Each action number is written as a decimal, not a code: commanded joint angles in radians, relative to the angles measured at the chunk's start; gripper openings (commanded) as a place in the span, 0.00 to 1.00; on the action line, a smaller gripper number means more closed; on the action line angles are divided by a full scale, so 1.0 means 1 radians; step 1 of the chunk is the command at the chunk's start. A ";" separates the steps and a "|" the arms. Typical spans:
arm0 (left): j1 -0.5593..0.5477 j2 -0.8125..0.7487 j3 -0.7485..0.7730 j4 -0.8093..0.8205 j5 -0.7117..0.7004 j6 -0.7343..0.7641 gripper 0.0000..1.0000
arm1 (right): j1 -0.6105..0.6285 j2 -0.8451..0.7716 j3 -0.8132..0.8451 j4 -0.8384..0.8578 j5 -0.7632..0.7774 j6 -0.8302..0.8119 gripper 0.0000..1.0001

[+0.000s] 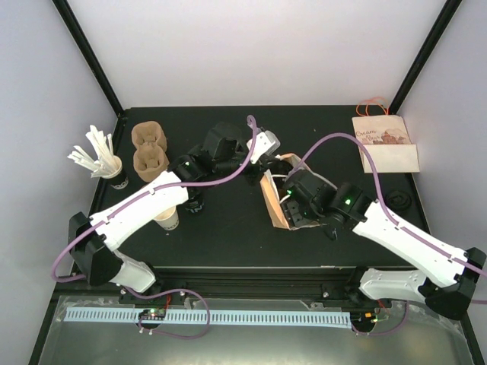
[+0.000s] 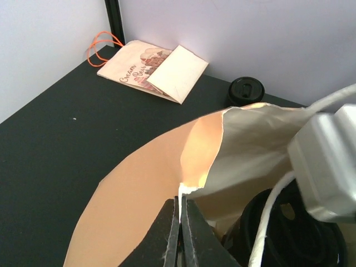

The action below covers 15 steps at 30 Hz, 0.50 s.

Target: Pack the takeout coffee

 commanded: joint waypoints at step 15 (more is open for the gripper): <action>-0.001 -0.061 -0.046 0.031 0.066 0.019 0.03 | -0.057 0.050 -0.035 0.040 0.029 0.026 0.58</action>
